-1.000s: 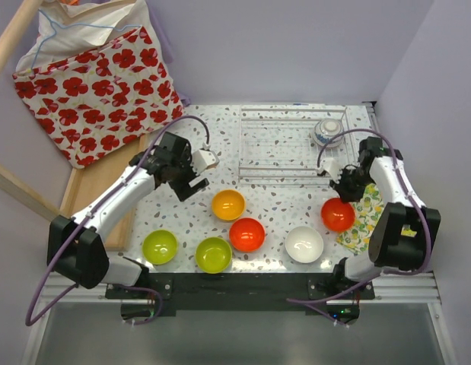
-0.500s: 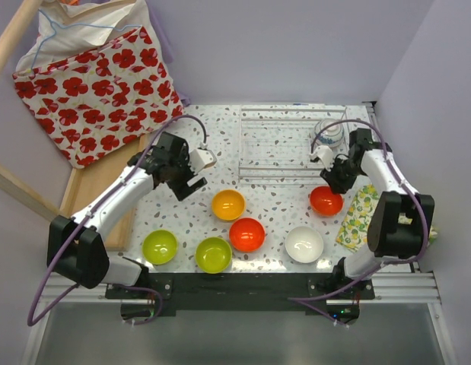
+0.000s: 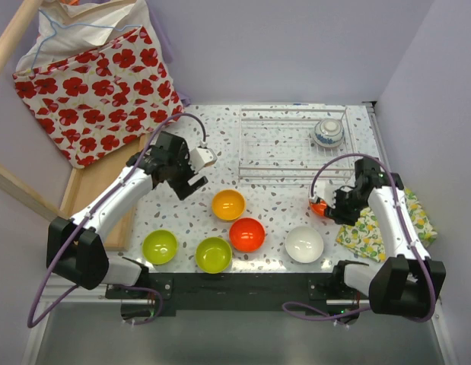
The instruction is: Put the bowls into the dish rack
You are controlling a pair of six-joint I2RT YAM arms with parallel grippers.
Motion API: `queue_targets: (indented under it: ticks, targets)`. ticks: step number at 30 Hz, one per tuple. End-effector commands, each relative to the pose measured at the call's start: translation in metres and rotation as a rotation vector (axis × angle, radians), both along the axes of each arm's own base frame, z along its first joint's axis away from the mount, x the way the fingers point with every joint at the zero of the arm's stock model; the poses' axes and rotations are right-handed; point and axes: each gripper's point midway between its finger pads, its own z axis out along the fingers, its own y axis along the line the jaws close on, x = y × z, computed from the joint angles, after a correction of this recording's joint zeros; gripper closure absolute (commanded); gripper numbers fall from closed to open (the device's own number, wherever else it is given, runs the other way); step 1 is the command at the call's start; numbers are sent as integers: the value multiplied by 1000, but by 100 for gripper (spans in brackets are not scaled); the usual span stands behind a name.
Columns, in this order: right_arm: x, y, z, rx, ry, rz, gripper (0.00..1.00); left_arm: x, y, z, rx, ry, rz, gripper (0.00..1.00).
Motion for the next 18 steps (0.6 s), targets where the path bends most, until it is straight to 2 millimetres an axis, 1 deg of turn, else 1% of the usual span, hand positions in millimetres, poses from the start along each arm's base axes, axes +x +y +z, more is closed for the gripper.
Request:
queue_targets:
  ticks: [1, 5, 8, 12, 15, 16, 18]
  targets:
    - [-10, 11, -6, 44, 6, 138, 55, 8, -8, 25, -76, -70, 7, 5]
    - [4, 13, -7, 63, -14, 116, 54, 4, -6, 22, -75, -61, 13, 6]
    - [7, 13, -11, 68, -7, 111, 54, 2, -1, 19, -75, -55, 22, 6]
    - [7, 11, -21, 60, 23, 119, 54, 1, 7, 17, -87, -48, 51, 5]
    - [13, 10, -26, 53, 9, 112, 55, 2, 11, 17, -101, -43, 73, 5]
    - [20, 10, -27, 48, -15, 110, 55, 2, 12, 18, -109, -41, 77, 5]
    - [22, 9, -32, 41, -16, 108, 55, 4, 14, 19, -110, -42, 87, 5]
